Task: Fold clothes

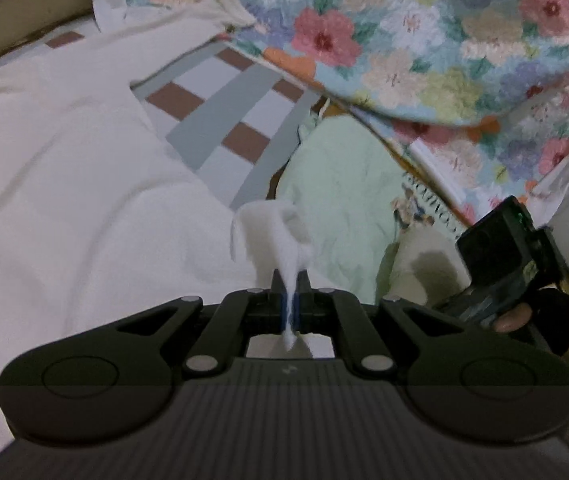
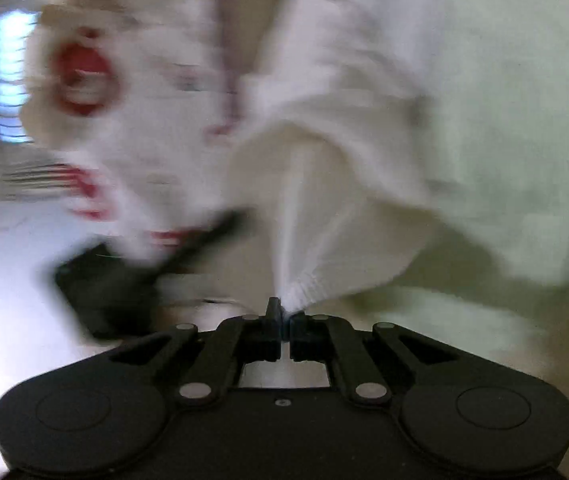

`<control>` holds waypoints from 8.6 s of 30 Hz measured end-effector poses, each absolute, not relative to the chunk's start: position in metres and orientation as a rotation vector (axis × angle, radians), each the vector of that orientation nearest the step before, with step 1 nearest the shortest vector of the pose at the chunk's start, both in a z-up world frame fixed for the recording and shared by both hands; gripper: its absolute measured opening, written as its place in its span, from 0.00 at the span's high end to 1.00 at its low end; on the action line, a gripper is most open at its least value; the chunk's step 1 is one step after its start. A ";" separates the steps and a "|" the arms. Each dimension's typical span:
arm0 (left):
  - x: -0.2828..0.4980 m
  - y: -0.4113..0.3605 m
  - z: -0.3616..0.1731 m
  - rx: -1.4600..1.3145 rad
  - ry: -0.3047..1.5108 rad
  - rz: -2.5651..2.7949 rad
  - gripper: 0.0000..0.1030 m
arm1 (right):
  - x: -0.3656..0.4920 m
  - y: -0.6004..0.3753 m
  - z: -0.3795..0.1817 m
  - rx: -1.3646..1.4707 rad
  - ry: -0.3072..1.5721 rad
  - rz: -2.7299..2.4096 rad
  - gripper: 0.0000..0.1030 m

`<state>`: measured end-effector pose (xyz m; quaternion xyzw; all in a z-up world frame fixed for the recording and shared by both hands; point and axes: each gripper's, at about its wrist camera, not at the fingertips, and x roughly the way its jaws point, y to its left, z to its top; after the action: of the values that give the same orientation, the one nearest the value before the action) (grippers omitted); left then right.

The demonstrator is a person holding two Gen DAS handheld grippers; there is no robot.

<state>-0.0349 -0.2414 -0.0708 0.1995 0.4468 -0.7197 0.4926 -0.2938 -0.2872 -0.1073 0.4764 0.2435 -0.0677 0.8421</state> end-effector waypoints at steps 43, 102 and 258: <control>-0.098 -0.244 -0.114 0.869 0.810 -1.546 0.89 | -0.269 -0.391 -0.099 0.539 0.689 -0.627 0.91; -0.102 -0.216 -0.125 0.638 0.968 -1.258 0.51 | -0.288 -0.330 -0.025 0.444 0.285 -0.480 0.96; -0.064 -0.109 -0.116 0.803 0.985 -1.643 0.59 | -0.187 -0.269 -0.119 0.061 0.846 -0.011 0.89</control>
<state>-0.0645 -0.1087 -0.1160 0.3331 0.4086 -0.6816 0.5074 -0.1867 -0.2689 -0.1193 0.0298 0.4105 -0.0054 0.9114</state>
